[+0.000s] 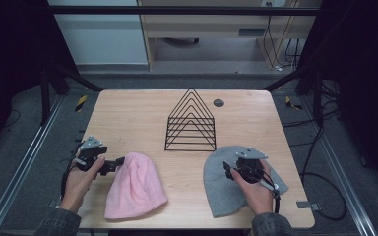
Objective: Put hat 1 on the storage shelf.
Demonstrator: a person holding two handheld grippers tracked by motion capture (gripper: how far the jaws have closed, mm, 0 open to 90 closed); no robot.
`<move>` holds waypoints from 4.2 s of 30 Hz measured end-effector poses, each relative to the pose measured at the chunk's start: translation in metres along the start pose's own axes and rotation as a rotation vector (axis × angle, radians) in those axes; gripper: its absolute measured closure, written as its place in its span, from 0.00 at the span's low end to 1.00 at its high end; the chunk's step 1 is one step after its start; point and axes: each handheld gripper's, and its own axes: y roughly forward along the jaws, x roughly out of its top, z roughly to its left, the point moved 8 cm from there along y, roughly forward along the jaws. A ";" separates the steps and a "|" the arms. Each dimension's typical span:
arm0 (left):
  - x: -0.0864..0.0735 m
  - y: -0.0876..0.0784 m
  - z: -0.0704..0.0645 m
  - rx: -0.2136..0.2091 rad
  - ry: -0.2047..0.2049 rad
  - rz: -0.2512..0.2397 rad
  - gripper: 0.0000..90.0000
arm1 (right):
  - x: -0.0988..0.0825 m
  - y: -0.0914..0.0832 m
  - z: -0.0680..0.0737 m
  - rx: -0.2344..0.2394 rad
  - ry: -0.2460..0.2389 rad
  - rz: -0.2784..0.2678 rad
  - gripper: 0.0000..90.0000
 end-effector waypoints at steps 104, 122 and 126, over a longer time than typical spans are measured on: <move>0.151 -0.082 -0.086 -0.114 0.283 -0.101 0.90 | 0.103 -0.029 0.158 0.354 -0.307 -0.109 0.44; 0.180 -0.101 -0.090 -0.140 0.268 -0.149 0.89 | 0.125 0.027 0.197 0.461 -0.201 -0.089 0.77; 0.180 -0.104 -0.079 -0.134 0.268 -0.146 0.89 | 0.128 0.018 0.200 0.504 -0.249 -0.087 0.92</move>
